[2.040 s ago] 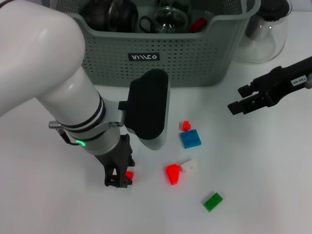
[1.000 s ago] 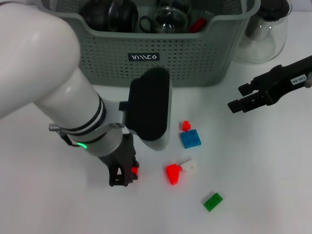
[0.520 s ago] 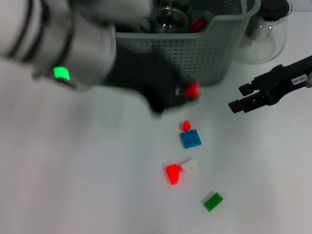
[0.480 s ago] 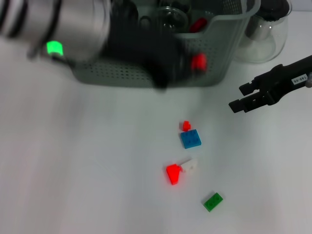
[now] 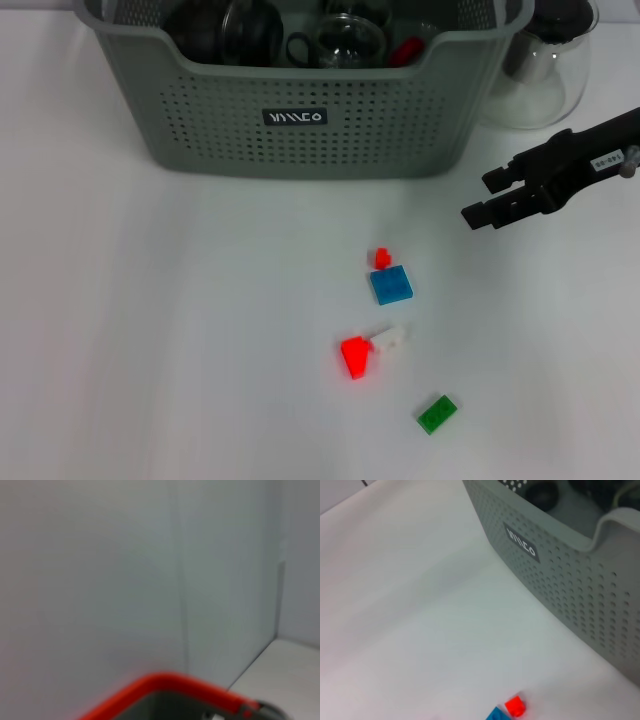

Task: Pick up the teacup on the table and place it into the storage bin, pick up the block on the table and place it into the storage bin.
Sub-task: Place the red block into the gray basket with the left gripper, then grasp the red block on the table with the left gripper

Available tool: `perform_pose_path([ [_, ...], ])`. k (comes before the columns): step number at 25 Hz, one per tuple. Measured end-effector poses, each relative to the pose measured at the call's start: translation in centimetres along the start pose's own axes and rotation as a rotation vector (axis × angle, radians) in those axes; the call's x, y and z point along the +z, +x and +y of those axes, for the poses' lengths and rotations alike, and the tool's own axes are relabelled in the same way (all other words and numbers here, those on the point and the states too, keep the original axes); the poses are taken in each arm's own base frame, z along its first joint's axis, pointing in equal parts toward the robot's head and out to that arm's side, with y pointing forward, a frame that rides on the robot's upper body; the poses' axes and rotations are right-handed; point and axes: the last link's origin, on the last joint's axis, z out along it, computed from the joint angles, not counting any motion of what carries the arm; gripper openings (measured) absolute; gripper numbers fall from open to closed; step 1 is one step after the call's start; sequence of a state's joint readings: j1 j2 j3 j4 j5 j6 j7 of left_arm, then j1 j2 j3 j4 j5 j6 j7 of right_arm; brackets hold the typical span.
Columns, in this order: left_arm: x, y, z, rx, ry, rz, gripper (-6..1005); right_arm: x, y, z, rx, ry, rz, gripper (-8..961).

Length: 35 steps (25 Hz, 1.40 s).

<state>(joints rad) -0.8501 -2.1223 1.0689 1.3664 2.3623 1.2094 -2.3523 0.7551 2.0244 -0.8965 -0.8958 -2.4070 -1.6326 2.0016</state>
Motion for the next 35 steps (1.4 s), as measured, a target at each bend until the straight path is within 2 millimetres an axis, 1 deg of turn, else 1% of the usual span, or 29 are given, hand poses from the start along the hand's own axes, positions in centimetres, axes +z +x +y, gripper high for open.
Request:
perform_pose_path([
  [2,1.8,-0.5,-1.2,-0.054,0.001,-0.057,240,0.1,-0.2,0.1,-0.006,-0.003,-0.004,733],
  [5,3.4,-1.5,-2.3,-0.116,-0.009,-0.12,266,0.2,-0.2,0.2,-0.018,-0.006,-0.007,732],
  [6,3.7,-1.7,-2.6,-0.132,-0.004,-0.126,275,0.2,-0.2,0.2,-0.023,-0.009,-0.009,731],
  [12,3.9,-2.6,-3.3,-0.191,0.029,-0.118,328,-0.2,0.1,0.2,-0.064,-0.017,-0.013,732],
  [16,3.4,-3.0,-3.5,-0.234,0.034,-0.112,363,-0.5,0.2,0.1,-0.089,-0.017,-0.014,732],
  [17,3.1,-3.1,-3.3,-0.245,0.023,-0.105,372,-0.8,0.5,-0.1,-0.084,-0.017,-0.03,732],
  [18,2.7,-3.2,-3.1,-0.252,0.011,-0.1,452,-0.8,0.5,-0.1,-0.084,-0.017,-0.03,733],
  [20,1.6,-3.2,-2.1,-0.257,-0.04,-0.071,613,-1.3,1.1,-0.2,-0.089,-0.019,-0.056,733],
  [25,-1.4,-4.0,1.9,-0.211,-0.191,-0.004,811,-2.3,3.8,-0.4,-0.117,-0.036,-0.151,734],
  [28,-3.2,-5.2,4.1,-0.174,-0.255,-0.01,881,-3.0,5.7,-0.3,-0.129,-0.046,-0.207,734],
  [31,-3.8,-6.4,5.7,-0.161,-0.31,-0.026,952,-3.5,7.3,0.1,-0.142,-0.064,-0.253,735],
  [35,-3.9,-7.6,6.8,-0.14,-0.365,-0.066,952,-4.0,9.2,0.9,-0.144,-0.088,-0.306,735],
])
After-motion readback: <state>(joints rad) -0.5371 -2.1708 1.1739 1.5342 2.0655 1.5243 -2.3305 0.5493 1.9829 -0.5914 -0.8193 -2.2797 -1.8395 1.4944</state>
